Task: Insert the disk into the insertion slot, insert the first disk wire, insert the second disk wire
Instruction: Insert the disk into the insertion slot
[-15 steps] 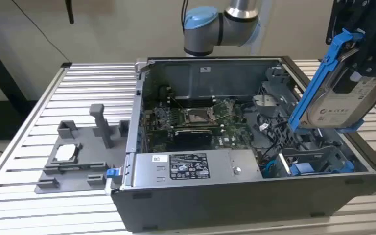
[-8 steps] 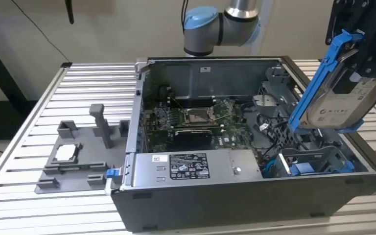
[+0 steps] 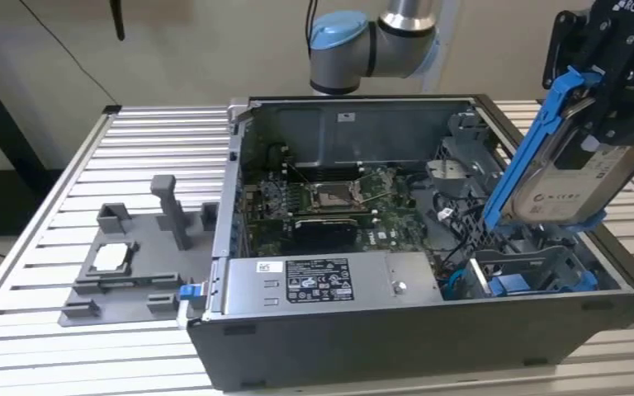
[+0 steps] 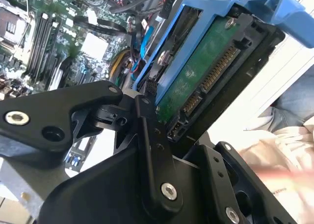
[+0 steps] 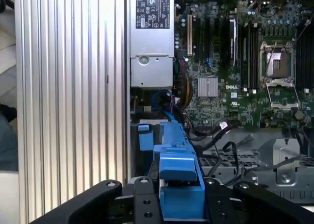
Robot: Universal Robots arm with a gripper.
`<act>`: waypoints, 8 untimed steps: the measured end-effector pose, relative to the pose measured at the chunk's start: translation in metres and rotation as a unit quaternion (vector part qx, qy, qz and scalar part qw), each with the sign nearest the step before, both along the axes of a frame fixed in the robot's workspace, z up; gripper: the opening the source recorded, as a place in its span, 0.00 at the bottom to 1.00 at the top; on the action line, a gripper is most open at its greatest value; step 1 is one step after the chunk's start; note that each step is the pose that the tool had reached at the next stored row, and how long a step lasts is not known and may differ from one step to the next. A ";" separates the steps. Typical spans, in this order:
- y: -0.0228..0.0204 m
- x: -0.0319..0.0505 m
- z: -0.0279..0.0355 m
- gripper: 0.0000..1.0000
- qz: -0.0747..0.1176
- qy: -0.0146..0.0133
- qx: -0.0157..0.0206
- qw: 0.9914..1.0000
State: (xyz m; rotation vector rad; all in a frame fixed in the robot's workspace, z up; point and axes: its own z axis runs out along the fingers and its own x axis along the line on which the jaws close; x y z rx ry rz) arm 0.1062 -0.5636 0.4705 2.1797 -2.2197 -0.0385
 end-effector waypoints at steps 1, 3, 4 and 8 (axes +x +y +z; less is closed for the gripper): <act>0.0000 0.0000 -0.0013 0.33 0.000 0.000 0.000 1.000; -0.0002 0.0000 -0.0036 0.33 0.000 0.000 0.000 1.000; -0.0002 0.0000 -0.0046 0.33 0.000 0.000 0.000 1.000; -0.0003 0.0000 -0.0094 0.33 0.000 0.000 0.000 1.000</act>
